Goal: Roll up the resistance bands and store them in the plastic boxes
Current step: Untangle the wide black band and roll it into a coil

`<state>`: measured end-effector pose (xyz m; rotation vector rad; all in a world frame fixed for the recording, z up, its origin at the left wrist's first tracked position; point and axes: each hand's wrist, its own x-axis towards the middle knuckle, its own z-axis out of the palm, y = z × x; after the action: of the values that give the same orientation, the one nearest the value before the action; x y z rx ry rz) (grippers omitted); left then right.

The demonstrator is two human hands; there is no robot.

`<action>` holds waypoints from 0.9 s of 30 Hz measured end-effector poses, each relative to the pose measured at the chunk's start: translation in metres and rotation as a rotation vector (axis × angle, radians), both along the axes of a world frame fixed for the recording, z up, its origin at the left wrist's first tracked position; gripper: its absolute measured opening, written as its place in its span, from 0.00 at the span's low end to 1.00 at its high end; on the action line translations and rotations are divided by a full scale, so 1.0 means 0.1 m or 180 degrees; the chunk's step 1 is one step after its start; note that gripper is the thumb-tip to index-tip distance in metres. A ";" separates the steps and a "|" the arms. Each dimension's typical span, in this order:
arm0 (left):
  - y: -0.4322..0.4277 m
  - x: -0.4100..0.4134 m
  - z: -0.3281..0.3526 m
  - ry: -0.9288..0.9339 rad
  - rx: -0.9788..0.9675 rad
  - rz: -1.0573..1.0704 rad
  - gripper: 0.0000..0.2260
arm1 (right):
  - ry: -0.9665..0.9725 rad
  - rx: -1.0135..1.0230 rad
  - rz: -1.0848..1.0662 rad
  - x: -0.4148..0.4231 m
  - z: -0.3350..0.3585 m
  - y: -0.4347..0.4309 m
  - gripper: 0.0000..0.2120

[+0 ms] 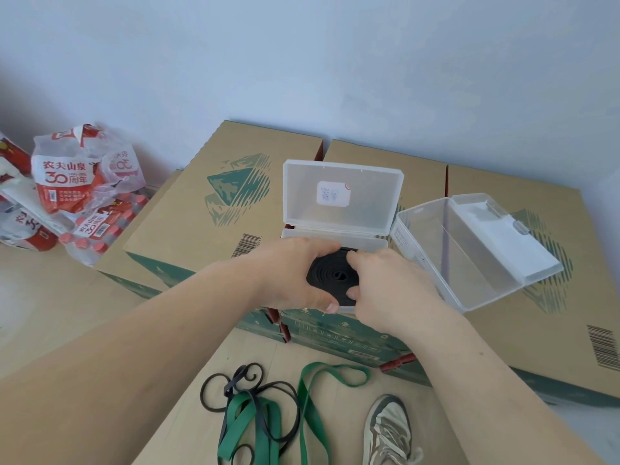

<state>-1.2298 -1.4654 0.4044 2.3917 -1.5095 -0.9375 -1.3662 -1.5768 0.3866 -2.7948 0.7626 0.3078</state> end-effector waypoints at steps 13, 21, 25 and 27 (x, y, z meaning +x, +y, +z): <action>0.15 -0.07 -0.10 -0.0429 -0.0426 -0.0003 0.26 | -0.0401 0.0490 -0.0150 -0.09 0.09 -0.03 0.12; 0.45 -0.18 -0.20 -0.0927 -0.0923 0.0534 0.21 | -0.0325 0.0331 -0.0074 -0.20 0.04 0.20 0.23; 0.29 -0.16 -0.18 -0.1157 -0.0930 0.0968 0.20 | -0.0896 0.0003 -0.0283 -0.18 -0.11 0.17 0.17; 0.22 -0.18 -0.19 -0.1151 -0.0923 0.1102 0.19 | -0.0960 -0.0119 -0.0379 -0.15 -0.14 0.18 0.17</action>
<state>-1.2482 -1.4433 0.3857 2.5704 -1.1647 -0.2061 -1.3815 -1.5591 0.3723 -2.7243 0.8610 -0.1479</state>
